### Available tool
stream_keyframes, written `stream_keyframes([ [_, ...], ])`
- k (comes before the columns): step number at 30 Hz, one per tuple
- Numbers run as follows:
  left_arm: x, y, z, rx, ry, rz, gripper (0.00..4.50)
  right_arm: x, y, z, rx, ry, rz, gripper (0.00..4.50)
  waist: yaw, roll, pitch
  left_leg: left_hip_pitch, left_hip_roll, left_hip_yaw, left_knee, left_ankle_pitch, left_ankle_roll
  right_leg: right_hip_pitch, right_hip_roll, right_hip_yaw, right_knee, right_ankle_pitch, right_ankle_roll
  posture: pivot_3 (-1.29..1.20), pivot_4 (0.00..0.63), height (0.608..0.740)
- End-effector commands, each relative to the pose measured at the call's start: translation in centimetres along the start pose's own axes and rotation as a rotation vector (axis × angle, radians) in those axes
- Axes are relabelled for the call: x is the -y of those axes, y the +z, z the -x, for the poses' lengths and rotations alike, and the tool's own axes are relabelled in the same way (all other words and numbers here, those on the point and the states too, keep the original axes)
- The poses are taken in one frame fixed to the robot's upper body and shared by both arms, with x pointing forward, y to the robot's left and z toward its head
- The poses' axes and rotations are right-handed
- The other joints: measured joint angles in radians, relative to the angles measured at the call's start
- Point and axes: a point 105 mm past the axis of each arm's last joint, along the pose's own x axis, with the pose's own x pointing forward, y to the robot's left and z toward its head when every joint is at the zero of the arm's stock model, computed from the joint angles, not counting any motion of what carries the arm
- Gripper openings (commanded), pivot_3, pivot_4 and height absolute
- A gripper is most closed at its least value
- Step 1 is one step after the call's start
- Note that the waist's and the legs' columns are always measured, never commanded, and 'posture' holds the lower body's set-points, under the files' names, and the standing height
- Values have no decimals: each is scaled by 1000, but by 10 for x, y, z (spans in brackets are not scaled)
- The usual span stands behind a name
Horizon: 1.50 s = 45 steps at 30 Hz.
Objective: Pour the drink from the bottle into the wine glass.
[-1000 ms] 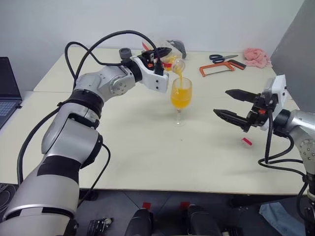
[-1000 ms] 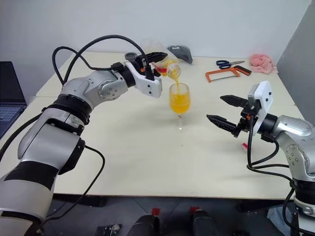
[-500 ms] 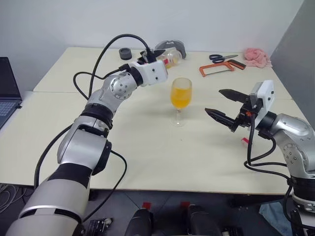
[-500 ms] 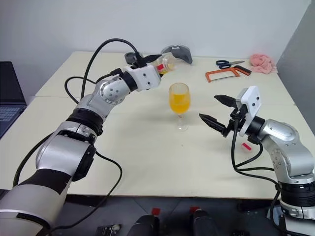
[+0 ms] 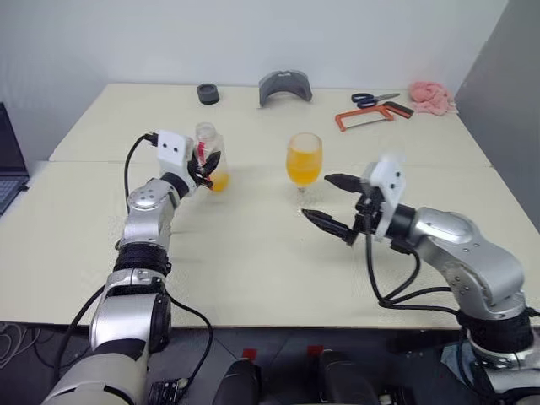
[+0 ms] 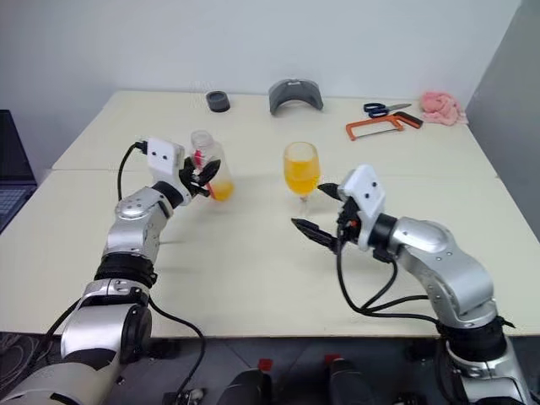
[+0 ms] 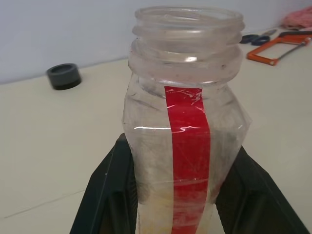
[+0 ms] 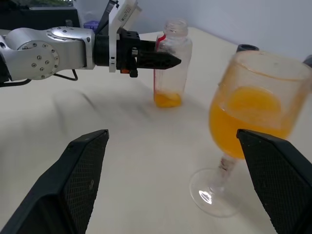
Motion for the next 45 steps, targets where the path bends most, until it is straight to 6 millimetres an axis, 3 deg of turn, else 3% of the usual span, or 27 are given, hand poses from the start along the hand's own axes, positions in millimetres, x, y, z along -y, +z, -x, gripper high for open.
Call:
stream_keyframes([
  [1,-21,15,13,42,90,42,1661,-16,9,-12,5,41,17,4500,0,0,0,0,0,0,0,0,0,0,0,0,0,0,0,0,150,740],
  [5,-30,10,21,10,150,70,1661,-26,10,-24,-6,87,13,4500,5,0,-1,0,0,-1,1,0,0,0,-1,-1,0,0,0,0,150,740],
  [13,-34,-2,27,-12,182,92,1661,-24,11,-39,3,73,17,4500,2,-1,-1,0,-1,-1,1,-1,1,1,0,-1,0,0,0,0,150,740],
  [20,-29,-5,33,22,168,68,3985,-28,10,-39,3,81,9,4500,1,-1,-1,0,-1,-1,1,-1,2,1,0,-1,0,0,0,0,150,740],
  [22,-27,-6,35,22,164,47,4456,-29,9,-37,1,83,9,4500,1,-1,-1,0,-1,-2,1,-1,2,1,0,-1,0,0,0,0,150,740],
  [27,-20,-11,44,34,147,46,4456,-30,1,-32,6,76,23,4500,2,-1,-1,0,0,-2,1,-1,2,1,-1,-1,0,0,0,0,150,740],
  [31,-10,-18,63,26,121,55,4456,-34,-20,-16,92,22,25,4500,3,-2,-2,1,0,-1,-1,-2,3,1,-1,-1,-1,0,0,0,150,740],
  [35,1,-20,78,28,148,32,4456,-25,-41,-2,176,-142,-70,4500,6,-2,-2,1,1,0,-2,-2,3,1,-1,0,-1,0,0,0,150,740],
  [39,16,-26,92,23,182,57,4456,8,-68,16,229,-523,-134,4500,10,-2,-3,4,2,1,-3,-2,3,3,-1,1,-1,0,0,0,150,740],
  [45,20,-26,103,45,214,71,4456,6,-84,19,204,-570,-104,4500,14,-2,-3,6,1,5,-4,-2,3,3,0,3,-1,0,0,0,150,740],
])
